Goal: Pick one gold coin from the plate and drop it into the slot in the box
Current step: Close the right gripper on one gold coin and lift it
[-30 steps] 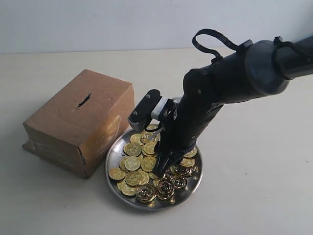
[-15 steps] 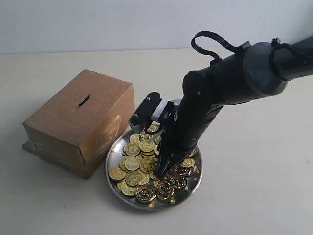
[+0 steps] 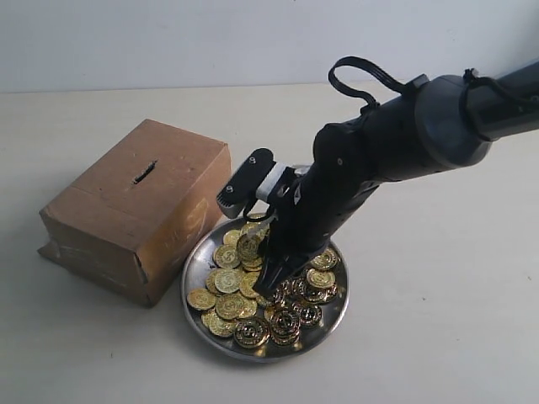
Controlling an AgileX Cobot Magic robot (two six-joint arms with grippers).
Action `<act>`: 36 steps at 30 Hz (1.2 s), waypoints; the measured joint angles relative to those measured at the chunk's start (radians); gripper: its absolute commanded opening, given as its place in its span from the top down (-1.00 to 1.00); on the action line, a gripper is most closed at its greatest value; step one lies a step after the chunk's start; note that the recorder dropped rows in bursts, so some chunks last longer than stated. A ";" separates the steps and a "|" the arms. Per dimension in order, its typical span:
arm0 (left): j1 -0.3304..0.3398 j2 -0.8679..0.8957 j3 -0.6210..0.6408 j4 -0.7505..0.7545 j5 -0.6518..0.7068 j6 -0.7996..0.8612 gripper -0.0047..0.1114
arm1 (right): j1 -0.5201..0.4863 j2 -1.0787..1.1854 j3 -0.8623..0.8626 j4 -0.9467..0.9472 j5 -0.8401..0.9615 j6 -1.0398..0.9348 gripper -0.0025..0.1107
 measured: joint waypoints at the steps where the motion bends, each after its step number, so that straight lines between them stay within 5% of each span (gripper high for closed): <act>1: 0.000 0.000 0.000 0.000 0.000 0.000 0.92 | 0.000 0.004 -0.002 0.003 -0.005 0.000 0.12; 15: 0.000 0.000 0.000 0.000 0.000 0.000 0.92 | 0.000 0.008 -0.002 0.010 -0.013 0.000 0.13; 25: 0.000 0.000 0.000 0.000 0.000 0.000 0.92 | 0.000 0.010 -0.007 0.012 0.001 0.000 0.58; 36: 0.000 0.000 0.000 0.000 0.000 0.000 0.92 | 0.000 -0.021 -0.005 0.004 0.028 0.000 0.61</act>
